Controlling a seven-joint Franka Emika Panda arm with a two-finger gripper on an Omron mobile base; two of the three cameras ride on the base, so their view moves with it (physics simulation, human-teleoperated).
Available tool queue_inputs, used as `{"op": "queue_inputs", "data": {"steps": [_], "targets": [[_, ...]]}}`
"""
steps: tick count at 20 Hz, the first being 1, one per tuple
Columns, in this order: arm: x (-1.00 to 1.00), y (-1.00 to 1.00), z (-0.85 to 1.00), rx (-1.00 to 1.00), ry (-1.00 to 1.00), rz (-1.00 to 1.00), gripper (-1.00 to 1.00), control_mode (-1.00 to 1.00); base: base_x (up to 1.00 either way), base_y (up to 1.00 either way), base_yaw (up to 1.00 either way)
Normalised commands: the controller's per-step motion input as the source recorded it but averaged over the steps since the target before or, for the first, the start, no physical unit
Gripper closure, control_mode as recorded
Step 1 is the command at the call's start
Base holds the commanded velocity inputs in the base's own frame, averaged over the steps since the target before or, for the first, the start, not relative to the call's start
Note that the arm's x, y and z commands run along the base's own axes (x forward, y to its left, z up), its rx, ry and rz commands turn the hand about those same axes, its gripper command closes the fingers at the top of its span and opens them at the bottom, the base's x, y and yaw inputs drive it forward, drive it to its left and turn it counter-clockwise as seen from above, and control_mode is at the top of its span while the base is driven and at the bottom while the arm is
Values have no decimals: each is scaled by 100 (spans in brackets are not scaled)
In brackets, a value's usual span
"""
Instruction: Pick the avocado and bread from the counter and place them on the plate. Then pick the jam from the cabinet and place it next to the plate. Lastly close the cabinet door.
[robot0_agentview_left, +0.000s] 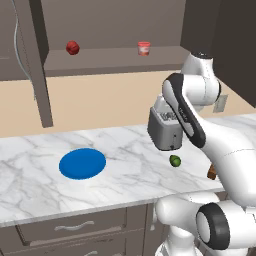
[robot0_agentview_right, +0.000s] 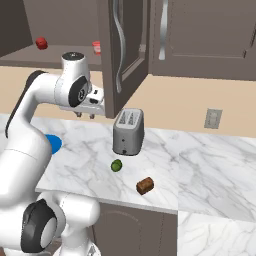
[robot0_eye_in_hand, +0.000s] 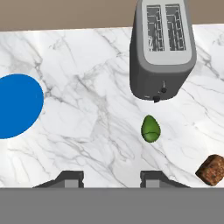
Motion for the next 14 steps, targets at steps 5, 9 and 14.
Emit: {"op": "queue_inputs", "data": {"steps": [5,9,14], "targets": [[0,0,-24,-3,0,0,-100,-100,0,0,0],[0,-15,-46,-5,0,0,-100,-100,0,0,0],[0,-22,-36,-1,0,0,-100,-100,0,0,0]]}}
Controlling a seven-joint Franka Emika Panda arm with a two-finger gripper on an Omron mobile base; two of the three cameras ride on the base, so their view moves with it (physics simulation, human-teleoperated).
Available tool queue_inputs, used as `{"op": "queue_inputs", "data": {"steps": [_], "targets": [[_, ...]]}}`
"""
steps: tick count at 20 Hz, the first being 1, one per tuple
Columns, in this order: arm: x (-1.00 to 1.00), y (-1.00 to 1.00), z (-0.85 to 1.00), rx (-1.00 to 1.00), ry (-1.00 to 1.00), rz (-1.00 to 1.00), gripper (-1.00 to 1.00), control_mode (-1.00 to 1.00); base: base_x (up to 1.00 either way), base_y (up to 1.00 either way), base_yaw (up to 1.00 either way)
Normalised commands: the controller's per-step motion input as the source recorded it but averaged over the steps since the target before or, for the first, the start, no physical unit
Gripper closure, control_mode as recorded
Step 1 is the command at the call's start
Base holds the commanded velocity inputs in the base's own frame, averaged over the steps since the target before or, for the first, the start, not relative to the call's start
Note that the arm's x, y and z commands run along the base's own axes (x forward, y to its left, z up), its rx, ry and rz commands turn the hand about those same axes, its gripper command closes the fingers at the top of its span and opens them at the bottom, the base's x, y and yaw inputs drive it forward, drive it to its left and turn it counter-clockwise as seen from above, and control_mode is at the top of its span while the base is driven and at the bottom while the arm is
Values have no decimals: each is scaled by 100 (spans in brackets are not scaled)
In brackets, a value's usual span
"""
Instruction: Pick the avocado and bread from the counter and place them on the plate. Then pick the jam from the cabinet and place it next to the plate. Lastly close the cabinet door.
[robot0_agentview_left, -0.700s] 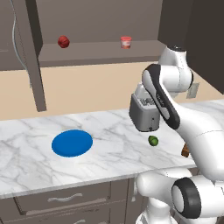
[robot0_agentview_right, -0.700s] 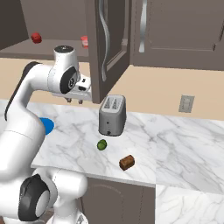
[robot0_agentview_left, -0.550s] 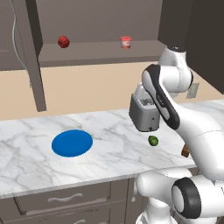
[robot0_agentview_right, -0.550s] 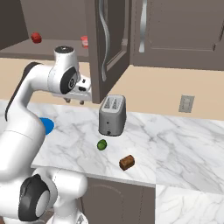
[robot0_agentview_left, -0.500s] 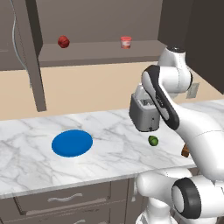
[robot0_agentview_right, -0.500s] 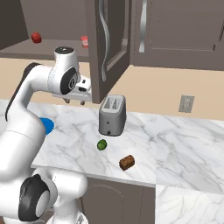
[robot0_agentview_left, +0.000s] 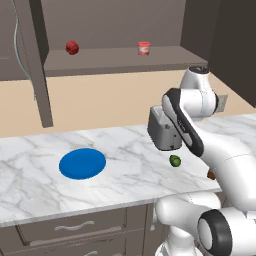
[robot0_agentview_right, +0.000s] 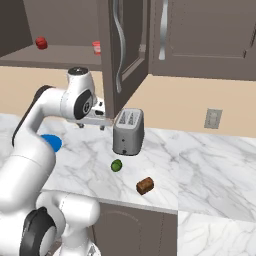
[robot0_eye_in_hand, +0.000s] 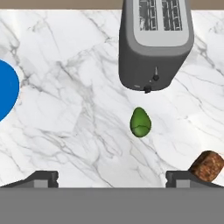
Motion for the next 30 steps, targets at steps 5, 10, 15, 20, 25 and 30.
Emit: {"op": "queue_inputs", "data": {"steps": [5,10,15,20,25,30], "targets": [[0,-21,-27,0,0,0,-100,-100,0,0,0],[4,-19,-20,0,2,0,-100,-100,0,0,0],[14,-17,-26,0,1,0,-100,-100,0,0,0],[22,-15,-31,0,1,0,-100,-100,0,0,0],[20,-14,-40,0,3,0,-100,-100,0,0,0],[18,-10,-48,0,3,0,-100,-100,0,0,0]]}}
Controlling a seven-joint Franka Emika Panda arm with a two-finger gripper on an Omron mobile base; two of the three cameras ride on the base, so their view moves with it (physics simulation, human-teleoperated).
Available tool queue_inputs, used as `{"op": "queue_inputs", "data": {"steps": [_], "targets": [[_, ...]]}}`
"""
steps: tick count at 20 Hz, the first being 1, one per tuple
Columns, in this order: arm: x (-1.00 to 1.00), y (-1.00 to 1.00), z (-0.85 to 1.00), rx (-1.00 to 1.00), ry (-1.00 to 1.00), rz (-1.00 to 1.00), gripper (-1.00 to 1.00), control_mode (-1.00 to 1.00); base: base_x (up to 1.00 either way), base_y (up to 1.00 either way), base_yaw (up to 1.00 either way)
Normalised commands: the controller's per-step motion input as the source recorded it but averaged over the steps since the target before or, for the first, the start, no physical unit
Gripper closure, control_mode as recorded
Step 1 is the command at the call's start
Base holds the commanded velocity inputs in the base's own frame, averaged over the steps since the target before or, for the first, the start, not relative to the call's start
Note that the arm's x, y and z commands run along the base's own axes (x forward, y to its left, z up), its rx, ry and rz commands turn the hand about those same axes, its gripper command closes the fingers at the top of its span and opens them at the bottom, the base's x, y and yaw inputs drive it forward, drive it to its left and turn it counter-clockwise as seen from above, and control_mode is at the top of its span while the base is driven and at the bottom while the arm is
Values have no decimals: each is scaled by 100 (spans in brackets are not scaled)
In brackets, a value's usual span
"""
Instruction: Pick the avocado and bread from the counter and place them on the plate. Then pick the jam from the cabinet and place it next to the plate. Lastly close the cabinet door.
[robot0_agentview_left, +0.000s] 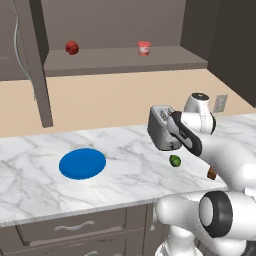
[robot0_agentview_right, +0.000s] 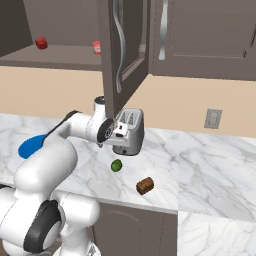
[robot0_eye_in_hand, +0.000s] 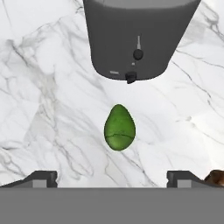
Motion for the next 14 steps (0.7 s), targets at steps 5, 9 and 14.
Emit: {"op": "queue_inputs", "data": {"steps": [5,9,14], "targets": [[17,-7,-42,0,0,0,-100,-100,0,0,0],[13,-5,-41,0,0,0,-100,-100,0,0,0],[9,-5,-42,0,0,0,-100,-100,0,0,0]]}}
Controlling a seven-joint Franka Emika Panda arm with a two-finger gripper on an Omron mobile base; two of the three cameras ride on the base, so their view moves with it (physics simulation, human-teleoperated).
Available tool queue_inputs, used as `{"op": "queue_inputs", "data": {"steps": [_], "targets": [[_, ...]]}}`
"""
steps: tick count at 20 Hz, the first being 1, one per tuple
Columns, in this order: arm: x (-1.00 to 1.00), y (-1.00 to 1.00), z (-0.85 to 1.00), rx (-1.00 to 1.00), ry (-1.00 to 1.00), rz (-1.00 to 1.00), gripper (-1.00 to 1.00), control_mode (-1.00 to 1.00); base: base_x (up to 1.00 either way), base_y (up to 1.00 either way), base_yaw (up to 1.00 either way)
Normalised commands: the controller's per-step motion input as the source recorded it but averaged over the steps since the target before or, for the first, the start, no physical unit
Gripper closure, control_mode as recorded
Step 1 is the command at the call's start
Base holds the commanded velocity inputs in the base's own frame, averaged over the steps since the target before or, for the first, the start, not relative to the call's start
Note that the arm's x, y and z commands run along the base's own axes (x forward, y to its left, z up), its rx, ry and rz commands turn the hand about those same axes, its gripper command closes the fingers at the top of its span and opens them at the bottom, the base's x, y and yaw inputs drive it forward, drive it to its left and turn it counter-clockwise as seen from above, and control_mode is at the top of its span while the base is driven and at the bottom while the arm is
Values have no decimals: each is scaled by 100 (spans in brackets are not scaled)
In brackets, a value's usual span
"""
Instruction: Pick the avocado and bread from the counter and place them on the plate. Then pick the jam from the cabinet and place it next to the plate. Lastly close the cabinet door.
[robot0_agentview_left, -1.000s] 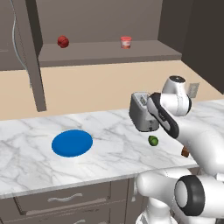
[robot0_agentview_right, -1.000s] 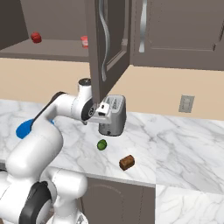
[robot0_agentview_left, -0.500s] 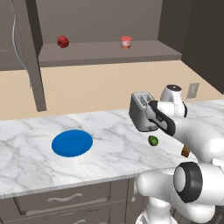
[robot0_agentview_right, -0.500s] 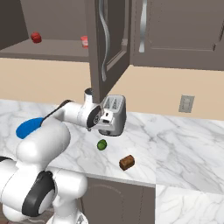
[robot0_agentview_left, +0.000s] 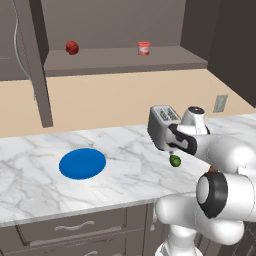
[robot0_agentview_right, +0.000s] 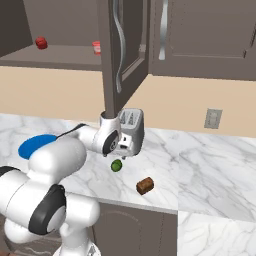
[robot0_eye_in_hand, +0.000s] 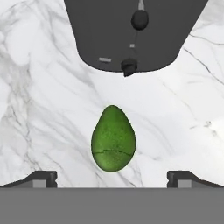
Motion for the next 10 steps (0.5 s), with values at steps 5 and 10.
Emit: {"op": "queue_inputs", "data": {"steps": [5,10], "targets": [[6,-1,-41,0,0,0,-100,-100,0,0,0],[4,0,-37,0,0,0,-100,-100,0,0,0]]}}
